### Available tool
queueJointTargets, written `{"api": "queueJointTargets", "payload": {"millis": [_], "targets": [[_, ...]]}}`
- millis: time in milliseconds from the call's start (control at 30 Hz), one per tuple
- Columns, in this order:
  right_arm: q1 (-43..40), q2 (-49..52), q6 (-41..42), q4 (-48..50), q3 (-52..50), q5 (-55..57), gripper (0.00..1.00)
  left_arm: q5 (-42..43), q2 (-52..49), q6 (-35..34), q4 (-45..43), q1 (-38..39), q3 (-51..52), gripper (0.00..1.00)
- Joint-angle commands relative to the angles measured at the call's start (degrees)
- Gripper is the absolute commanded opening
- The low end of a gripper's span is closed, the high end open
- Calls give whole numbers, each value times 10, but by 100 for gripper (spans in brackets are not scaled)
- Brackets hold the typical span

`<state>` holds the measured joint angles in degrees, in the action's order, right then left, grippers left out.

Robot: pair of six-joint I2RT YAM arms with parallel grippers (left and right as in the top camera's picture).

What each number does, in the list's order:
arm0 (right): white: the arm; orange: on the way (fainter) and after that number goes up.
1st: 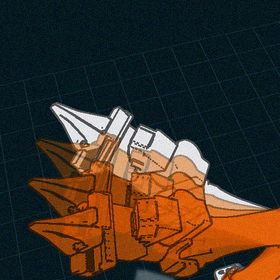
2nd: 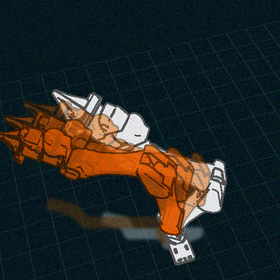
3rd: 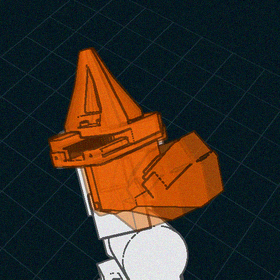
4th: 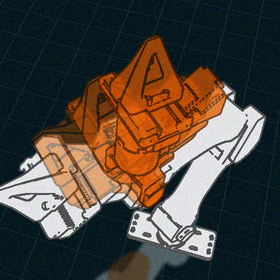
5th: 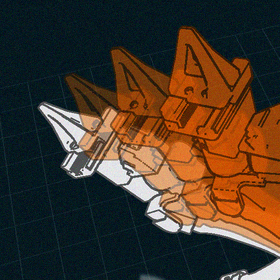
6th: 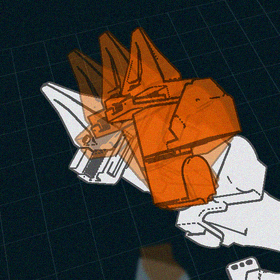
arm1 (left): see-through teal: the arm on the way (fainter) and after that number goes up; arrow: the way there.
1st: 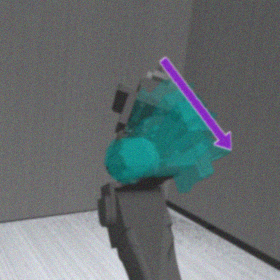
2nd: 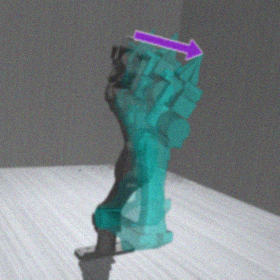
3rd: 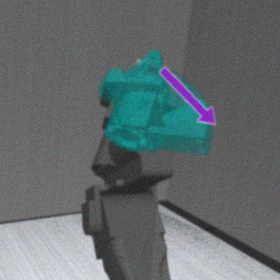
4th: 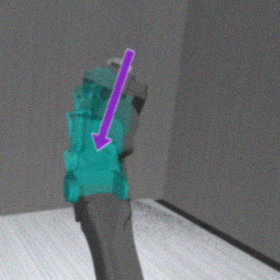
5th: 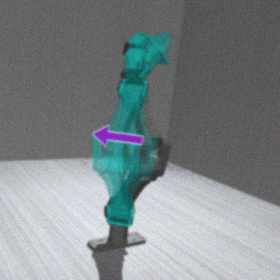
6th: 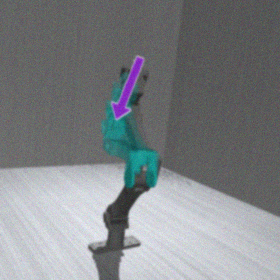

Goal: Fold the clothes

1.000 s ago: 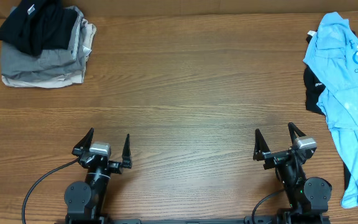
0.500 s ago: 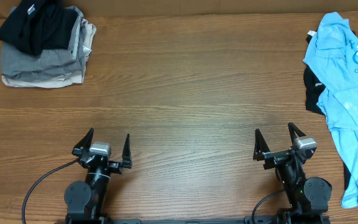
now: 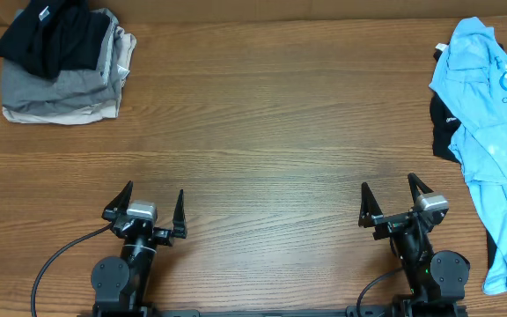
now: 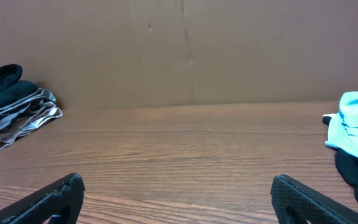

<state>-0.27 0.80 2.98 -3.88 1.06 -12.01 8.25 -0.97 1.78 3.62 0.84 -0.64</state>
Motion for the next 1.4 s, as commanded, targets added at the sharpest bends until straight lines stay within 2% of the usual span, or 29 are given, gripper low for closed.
{"api": "queueJointTargets", "payload": {"millis": [0, 867, 1033, 1133, 1200, 1367], "targets": [[3, -6, 3, 4, -6, 4, 100, -8, 7, -5, 0, 3, 4, 100], [3, -6, 1, 20, -6, 19, 100, -8, 7, -5, 0, 3, 4, 100], [3, -6, 1, 60, -6, -49, 100, -11, 7, -6, -6, 3, 4, 100], [3, -6, 1, 88, 0, -77, 100, 38, 7, -7, -24, 3, 3, 100], [3, -6, 0, 76, 20, -77, 100, 63, 7, -8, -32, 3, -11, 100], [-7, 13, -35, -12, 120, -76, 100, 50, -31, 0, 2, 3, -108, 100]]}}
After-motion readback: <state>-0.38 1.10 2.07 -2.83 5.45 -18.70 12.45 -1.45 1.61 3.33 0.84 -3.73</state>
